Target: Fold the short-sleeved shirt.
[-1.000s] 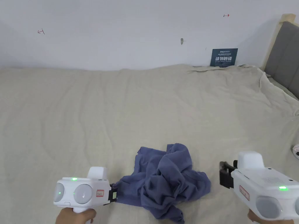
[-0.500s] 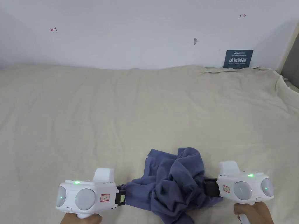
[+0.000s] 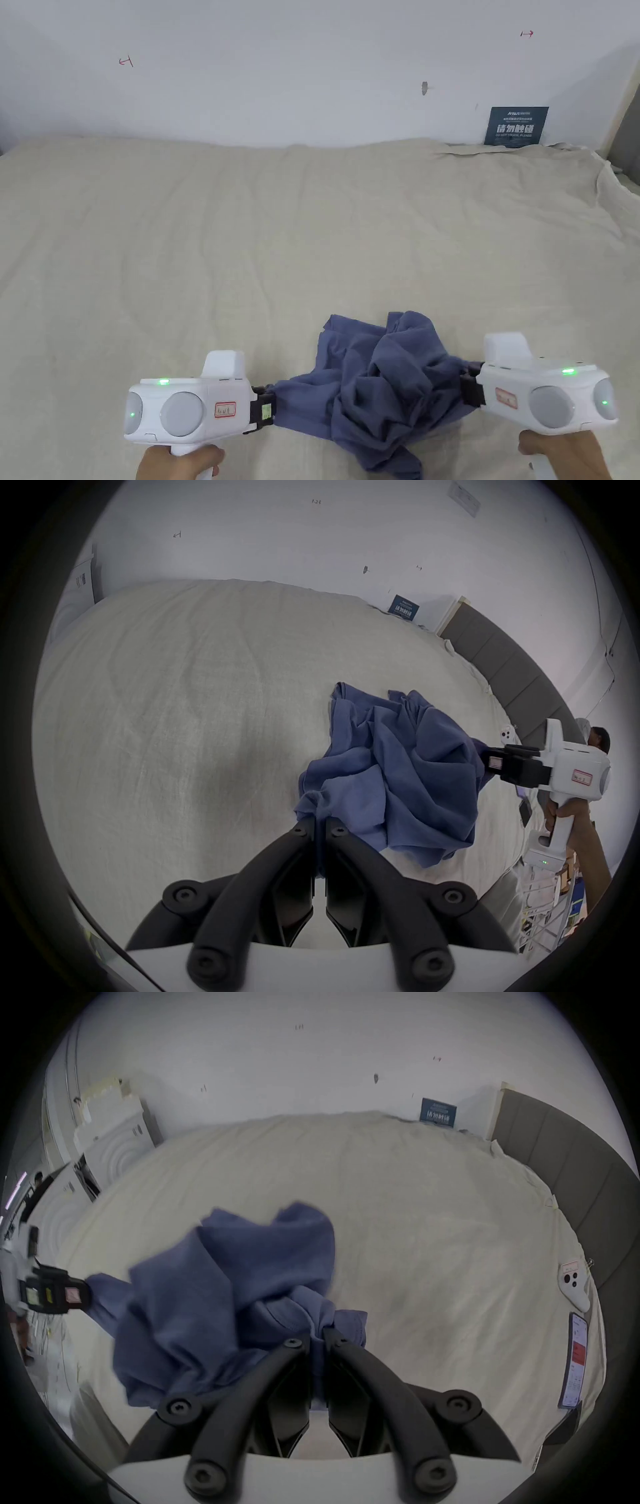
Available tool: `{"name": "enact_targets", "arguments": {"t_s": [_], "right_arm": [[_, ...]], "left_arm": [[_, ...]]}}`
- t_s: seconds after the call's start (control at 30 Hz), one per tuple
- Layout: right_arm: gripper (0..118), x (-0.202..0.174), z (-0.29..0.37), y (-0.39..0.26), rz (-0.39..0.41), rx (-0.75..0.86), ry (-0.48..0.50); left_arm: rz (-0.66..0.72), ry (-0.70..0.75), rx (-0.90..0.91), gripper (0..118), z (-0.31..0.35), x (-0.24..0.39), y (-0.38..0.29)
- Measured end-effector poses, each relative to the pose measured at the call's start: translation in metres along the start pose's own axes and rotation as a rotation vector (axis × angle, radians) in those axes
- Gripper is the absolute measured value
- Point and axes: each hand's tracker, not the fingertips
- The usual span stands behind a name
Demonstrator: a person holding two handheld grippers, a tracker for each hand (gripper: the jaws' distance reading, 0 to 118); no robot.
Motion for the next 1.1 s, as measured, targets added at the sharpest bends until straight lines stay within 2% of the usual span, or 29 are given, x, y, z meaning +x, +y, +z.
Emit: {"name": "enact_targets", "arguments": {"t_s": [0.1,0.3,0.5,0.6,0.7,0.97,1.1], "right_arm": [[5,0.007,0.041,0.012,-0.060,0.081,0.025],[5,0.031,0.116,0.043,-0.115,0.250,-0.012],[5,0.041,0.190,0.078,-0.125,0.370,-0.080],[5,0.048,0.216,0.093,-0.132,0.416,-0.107],[5,0.064,0.234,0.112,-0.163,0.454,-0.110],[5,0.064,0.269,0.170,-0.138,0.521,-0.180],[5,0.064,0.271,0.191,-0.137,0.542,-0.179]], "left_arm": [[0.043,-0.025,0.034,3,0.014,-0.003,0.005],[0.111,-0.020,0.166,3,0.056,-0.013,0.038],[0.142,-0.009,0.332,3,0.119,-0.025,0.089],[0.115,0.015,0.401,3,0.151,-0.029,0.116],[0.102,0.022,0.462,3,0.182,-0.018,0.141],[0.100,0.027,0.570,2,0.235,-0.009,0.200],[0.092,0.066,0.594,2,0.244,-0.006,0.220]]}}
